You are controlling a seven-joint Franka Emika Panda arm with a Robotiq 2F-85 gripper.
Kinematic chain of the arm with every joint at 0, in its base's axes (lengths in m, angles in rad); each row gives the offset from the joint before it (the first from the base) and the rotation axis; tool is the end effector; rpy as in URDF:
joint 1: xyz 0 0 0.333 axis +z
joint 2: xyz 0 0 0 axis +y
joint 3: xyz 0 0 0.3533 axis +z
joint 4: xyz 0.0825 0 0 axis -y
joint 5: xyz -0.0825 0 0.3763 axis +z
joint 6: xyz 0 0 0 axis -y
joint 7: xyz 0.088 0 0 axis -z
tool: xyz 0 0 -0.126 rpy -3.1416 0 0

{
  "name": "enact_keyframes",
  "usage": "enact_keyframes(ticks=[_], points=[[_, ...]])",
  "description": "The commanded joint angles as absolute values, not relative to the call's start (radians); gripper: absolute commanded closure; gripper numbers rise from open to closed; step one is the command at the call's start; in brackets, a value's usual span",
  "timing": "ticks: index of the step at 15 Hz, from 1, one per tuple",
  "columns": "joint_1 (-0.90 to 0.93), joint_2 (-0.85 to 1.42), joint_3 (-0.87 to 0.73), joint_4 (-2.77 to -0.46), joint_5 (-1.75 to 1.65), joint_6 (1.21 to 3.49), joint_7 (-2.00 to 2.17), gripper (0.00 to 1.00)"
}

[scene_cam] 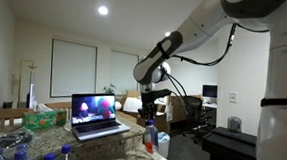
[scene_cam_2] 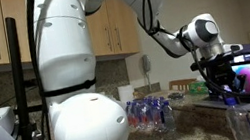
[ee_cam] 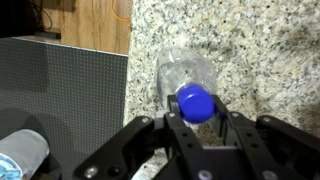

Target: Move the three bottles to the left, one at a time

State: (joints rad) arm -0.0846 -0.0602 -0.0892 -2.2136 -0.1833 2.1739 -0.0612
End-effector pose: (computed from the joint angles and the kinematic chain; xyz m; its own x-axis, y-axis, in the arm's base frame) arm 0.5023 -0.0986 0.4289 0.9999 -0.0096 0.0039 -0.0101 -0.9890 0.1474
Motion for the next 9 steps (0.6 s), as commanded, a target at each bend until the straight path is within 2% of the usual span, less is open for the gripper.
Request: enact_keyframes(ticks=[1,5,9], points=[[-0.03,-0.106,-0.036,-2.127,-0.173,2.015,-0.135,0.86],[0.047,-0.025,0.045,-1.929,-0.202,1.842,-0.136,0.86],[0.096,0.118,0.091,-1.739,-0.215,1.77,-0.144,0.86]])
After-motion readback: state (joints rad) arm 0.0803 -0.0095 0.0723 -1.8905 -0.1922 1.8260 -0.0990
